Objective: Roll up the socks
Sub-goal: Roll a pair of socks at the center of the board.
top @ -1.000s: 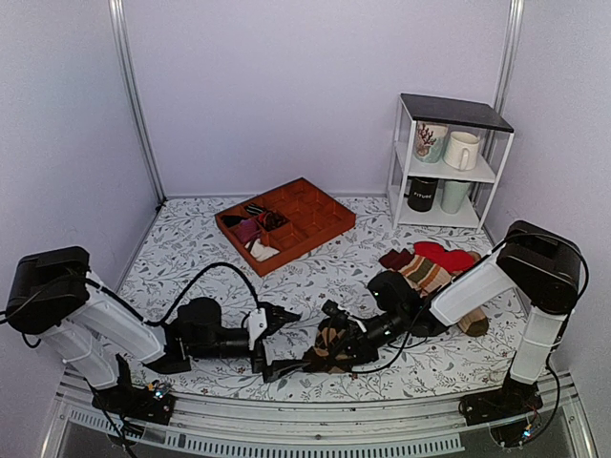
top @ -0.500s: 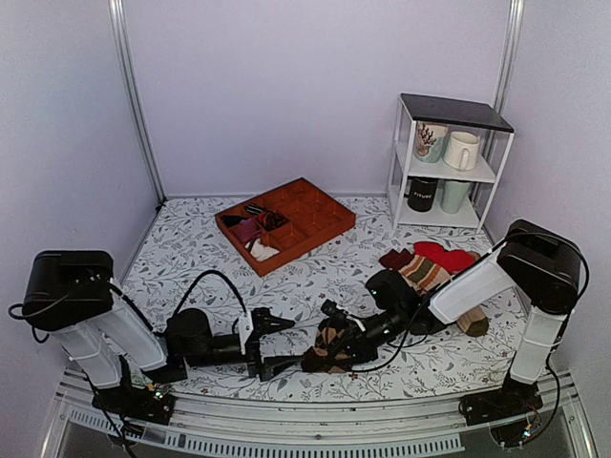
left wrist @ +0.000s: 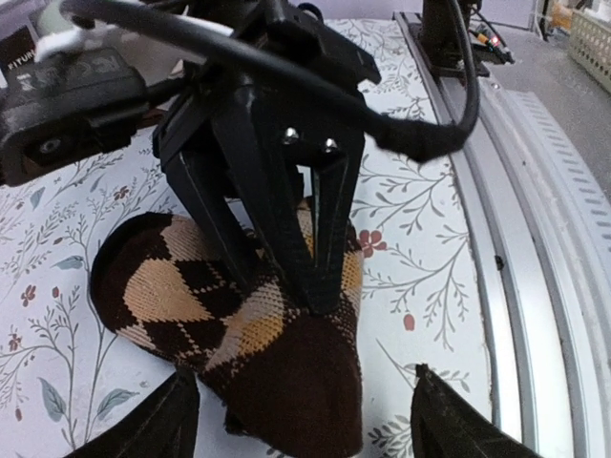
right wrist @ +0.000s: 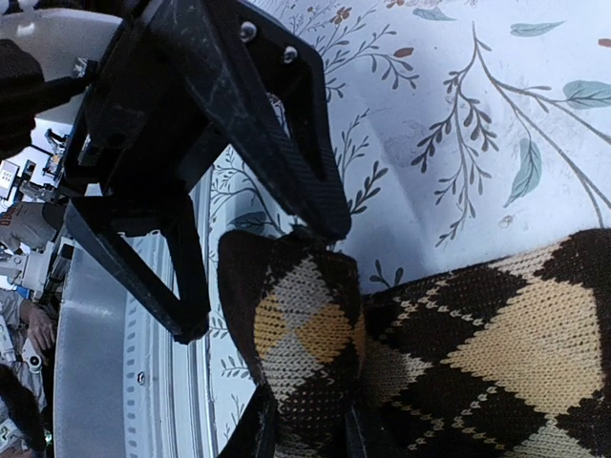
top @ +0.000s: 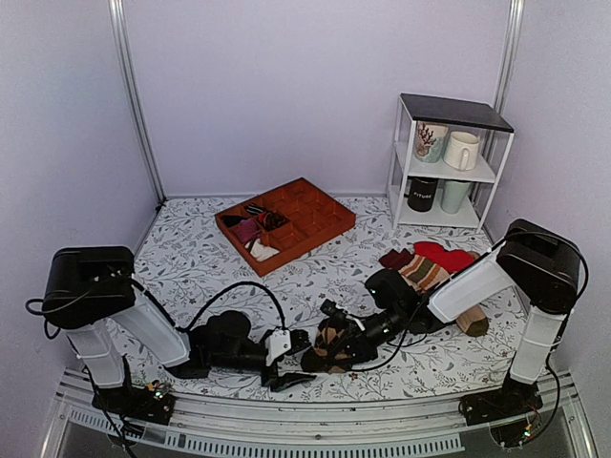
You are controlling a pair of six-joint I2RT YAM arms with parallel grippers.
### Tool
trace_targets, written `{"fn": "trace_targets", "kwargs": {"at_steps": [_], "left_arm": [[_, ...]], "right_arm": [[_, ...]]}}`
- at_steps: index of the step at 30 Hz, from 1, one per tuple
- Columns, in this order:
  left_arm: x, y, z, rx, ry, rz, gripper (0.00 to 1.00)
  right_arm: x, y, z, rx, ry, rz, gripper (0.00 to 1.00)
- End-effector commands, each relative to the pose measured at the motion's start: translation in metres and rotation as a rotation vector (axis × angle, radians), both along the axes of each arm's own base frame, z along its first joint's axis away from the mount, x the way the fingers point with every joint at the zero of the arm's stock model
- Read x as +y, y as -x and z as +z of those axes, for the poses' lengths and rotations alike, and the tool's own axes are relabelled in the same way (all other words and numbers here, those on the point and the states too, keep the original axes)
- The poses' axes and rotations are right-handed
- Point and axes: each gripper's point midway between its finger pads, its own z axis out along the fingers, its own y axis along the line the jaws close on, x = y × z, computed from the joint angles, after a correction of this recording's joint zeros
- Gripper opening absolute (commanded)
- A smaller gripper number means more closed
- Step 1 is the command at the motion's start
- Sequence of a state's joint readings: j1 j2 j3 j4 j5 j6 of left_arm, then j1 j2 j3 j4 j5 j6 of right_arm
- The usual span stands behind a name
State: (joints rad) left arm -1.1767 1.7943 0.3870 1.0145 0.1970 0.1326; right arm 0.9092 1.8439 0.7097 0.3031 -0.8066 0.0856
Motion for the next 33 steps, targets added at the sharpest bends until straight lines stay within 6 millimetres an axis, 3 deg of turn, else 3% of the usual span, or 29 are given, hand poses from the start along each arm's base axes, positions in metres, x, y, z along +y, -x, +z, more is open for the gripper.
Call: {"fn": "trace_targets", "kwargs": {"at_steps": [1,12,17,23,26,31,33], "left_arm": [[-0.008,0.004,-0.008,-0.045,-0.042,-0.044,0.76],[-0.015,0.004,-0.023,-0.053,-0.094,-0.061,0.69],[-0.018,0.003,-0.029,-0.042,-0.12,-0.063,0.46],[-0.021,0.004,-0.034,-0.027,-0.126,-0.067,0.5],[-0.023,0.004,-0.033,-0.02,-0.122,-0.074,0.36],[-0.028,0.009,-0.032,0.017,-0.124,-0.093,0.03],[-0.028,0.012,-0.031,0.033,-0.12,-0.099,0.0]], "right_arm": [[-0.033,0.022,-0.051,0.114,0.211,-0.011,0.18],[-0.035,0.024,-0.054,0.125,0.221,-0.009,0.18],[-0.037,0.025,-0.057,0.134,0.227,-0.006,0.18],[-0.038,0.026,-0.058,0.14,0.232,-0.005,0.18],[-0.039,0.027,-0.059,0.147,0.235,-0.004,0.18],[-0.04,0.026,-0.061,0.146,0.242,-0.009,0.18],[-0.041,0.027,-0.064,0.151,0.249,-0.011,0.18]]}}
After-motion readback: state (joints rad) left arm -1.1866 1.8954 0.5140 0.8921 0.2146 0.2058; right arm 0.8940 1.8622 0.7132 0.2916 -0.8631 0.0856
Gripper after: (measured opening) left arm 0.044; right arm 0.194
